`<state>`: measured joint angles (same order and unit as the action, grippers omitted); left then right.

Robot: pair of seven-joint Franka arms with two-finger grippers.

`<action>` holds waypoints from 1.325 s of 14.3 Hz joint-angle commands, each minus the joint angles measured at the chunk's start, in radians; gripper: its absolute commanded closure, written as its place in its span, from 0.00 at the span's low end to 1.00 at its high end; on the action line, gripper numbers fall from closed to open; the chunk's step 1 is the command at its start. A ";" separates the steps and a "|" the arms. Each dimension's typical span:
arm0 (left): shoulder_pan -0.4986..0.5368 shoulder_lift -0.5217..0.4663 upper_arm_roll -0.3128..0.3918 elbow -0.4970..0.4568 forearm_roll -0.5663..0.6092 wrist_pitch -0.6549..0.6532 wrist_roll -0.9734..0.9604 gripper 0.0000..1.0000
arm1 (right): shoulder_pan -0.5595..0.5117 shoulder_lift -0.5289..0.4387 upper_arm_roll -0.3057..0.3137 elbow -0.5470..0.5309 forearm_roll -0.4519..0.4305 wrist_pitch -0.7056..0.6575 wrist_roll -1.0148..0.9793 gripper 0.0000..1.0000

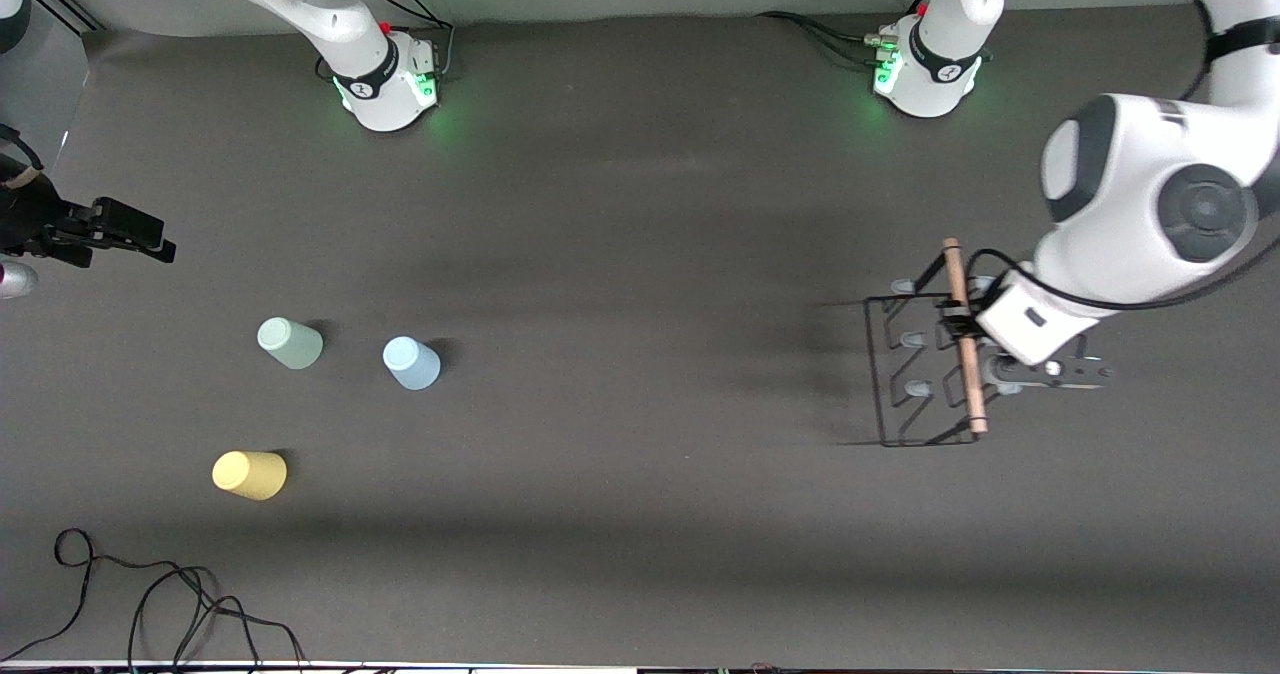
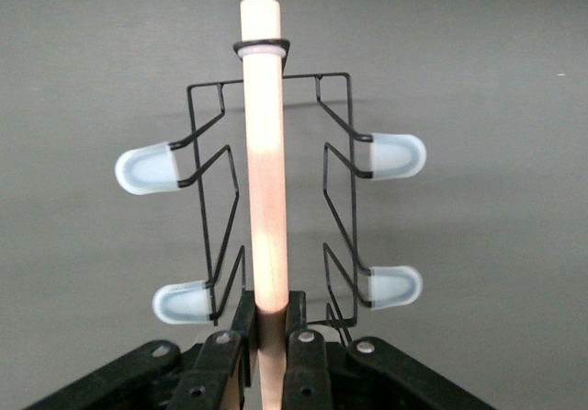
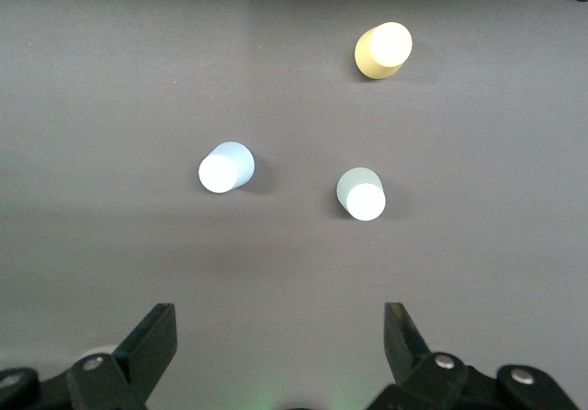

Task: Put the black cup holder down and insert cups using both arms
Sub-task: 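Lift the rack with the left gripper and carry it toward the table center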

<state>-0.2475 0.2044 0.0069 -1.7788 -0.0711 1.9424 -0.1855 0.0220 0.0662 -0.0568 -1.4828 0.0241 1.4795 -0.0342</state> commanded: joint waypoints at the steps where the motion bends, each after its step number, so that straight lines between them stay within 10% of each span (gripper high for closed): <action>1: -0.087 0.071 0.013 0.068 0.002 0.026 -0.109 1.00 | 0.007 0.000 0.000 0.001 -0.013 0.004 0.017 0.00; 8: -0.269 0.260 0.012 0.291 -0.003 0.032 -0.423 1.00 | 0.007 0.000 0.000 0.001 -0.013 0.005 0.017 0.00; 19: -0.450 0.305 0.012 0.294 -0.041 0.078 -0.499 1.00 | 0.007 0.001 -0.002 0.001 -0.013 0.005 0.017 0.00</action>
<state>-0.6552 0.4992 0.0004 -1.5145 -0.0816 2.0188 -0.6517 0.0220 0.0663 -0.0568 -1.4838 0.0240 1.4796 -0.0342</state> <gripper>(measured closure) 0.846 0.000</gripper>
